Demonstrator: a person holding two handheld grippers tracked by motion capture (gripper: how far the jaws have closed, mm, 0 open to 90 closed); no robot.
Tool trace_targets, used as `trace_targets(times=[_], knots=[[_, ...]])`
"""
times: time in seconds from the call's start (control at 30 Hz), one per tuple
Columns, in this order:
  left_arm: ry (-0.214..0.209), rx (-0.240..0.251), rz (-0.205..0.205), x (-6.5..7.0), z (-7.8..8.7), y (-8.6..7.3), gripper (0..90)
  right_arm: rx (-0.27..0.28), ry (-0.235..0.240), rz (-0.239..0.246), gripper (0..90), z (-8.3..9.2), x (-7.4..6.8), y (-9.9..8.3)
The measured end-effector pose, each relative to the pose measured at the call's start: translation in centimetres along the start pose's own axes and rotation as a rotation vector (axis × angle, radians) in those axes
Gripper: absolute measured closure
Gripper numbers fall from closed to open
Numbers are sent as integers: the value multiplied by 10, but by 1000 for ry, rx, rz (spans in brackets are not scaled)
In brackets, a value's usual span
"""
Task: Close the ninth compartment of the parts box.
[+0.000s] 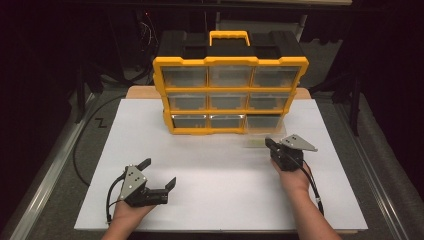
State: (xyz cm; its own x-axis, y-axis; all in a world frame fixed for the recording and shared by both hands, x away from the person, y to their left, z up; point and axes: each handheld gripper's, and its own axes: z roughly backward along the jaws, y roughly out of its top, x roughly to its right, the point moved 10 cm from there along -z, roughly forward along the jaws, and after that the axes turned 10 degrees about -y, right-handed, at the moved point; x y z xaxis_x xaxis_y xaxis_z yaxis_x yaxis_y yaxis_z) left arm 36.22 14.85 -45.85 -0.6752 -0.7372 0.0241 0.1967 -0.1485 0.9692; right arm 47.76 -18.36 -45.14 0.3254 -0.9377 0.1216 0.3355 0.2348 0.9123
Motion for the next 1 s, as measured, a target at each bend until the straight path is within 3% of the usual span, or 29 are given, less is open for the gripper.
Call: trace_targets(times=[1.0], knots=[[0, 7, 7, -1, 2, 1, 3, -7, -23, 6, 900, -13, 3, 10]])
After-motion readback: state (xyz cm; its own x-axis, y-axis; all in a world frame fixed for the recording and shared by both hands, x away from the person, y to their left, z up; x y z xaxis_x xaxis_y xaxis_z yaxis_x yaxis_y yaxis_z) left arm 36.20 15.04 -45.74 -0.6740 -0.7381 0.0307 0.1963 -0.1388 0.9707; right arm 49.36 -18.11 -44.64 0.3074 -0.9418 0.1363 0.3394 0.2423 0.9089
